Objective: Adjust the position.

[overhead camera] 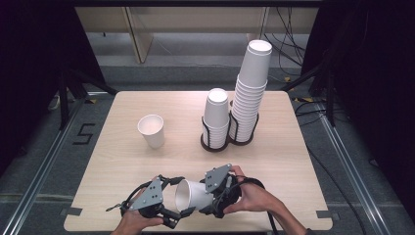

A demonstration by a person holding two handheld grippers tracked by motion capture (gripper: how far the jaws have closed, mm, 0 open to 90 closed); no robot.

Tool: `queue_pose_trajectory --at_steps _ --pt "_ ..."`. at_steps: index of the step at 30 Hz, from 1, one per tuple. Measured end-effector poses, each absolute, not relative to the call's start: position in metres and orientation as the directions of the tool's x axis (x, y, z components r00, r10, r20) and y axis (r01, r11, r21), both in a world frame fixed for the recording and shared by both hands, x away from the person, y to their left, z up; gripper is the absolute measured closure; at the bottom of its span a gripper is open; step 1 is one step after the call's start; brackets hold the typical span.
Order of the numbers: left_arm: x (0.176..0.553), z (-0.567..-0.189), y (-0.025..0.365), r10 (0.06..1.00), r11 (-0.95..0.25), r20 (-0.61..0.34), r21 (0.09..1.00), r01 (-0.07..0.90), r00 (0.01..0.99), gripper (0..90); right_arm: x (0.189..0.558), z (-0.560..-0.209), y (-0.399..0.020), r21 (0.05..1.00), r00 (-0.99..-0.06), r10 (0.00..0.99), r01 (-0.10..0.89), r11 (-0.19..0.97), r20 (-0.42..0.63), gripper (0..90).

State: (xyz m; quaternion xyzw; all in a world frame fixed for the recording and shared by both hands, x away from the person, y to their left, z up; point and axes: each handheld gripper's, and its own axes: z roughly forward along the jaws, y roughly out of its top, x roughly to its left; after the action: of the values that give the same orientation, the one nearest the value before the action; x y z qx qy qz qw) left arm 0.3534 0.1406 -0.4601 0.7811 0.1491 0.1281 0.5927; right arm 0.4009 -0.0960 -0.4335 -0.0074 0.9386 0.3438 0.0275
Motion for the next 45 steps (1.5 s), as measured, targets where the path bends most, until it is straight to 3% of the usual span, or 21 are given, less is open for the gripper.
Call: queue_pose_trajectory --at_steps 3,12,18,21,24,30,34,39,45 --pt "0.354 -0.46 0.141 0.395 -0.259 0.023 0.962 0.088 0.918 9.9 0.401 -0.432 -0.094 0.62 -0.994 -0.01 -0.076 0.781 -0.109 16.1" --pt "0.355 -0.457 0.139 0.402 -0.313 0.041 0.945 0.095 0.915 9.9 0.395 -0.43 -0.092 0.565 -0.992 0.019 -0.056 0.823 -0.126 16.5" --pt "0.352 -0.458 0.134 0.395 -0.307 0.038 0.947 0.093 0.918 8.6 0.394 -0.439 -0.086 0.535 -0.991 -0.035 -0.101 0.839 -0.131 23.2" --pt "0.353 -0.459 0.136 0.412 -0.239 0.002 0.965 0.106 0.911 6.5 0.397 -0.441 -0.089 0.579 -0.995 -0.035 -0.083 0.811 -0.094 23.2" --pt "0.355 -0.458 0.139 0.438 -0.189 -0.049 0.971 0.145 0.898 2.9 0.406 -0.442 -0.094 0.647 -0.991 -0.064 -0.125 0.752 -0.117 23.4" --pt "0.359 -0.459 0.145 0.452 -0.085 -0.151 0.974 0.211 0.879 3.3 0.409 -0.437 -0.102 0.728 -0.999 -0.009 -0.036 0.685 -0.041 23.5" --pt "0.36 -0.463 0.142 0.452 -0.07 -0.164 0.973 0.218 0.877 2.1 0.41 -0.434 -0.103 0.756 -1.0 -0.006 -0.026 0.654 -0.03 23.5" --pt "0.358 -0.463 0.141 0.46 -0.067 -0.146 0.978 0.198 0.876 10.6 0.412 -0.433 -0.106 0.779 -1.0 0.021 0.004 0.627 -0.012 23.4" --pt "0.355 -0.462 0.14 0.464 -0.025 -0.158 0.981 0.191 0.872 8.1 0.41 -0.439 -0.099 0.785 -1.0 0.024 0.026 0.619 0.014 23.2"
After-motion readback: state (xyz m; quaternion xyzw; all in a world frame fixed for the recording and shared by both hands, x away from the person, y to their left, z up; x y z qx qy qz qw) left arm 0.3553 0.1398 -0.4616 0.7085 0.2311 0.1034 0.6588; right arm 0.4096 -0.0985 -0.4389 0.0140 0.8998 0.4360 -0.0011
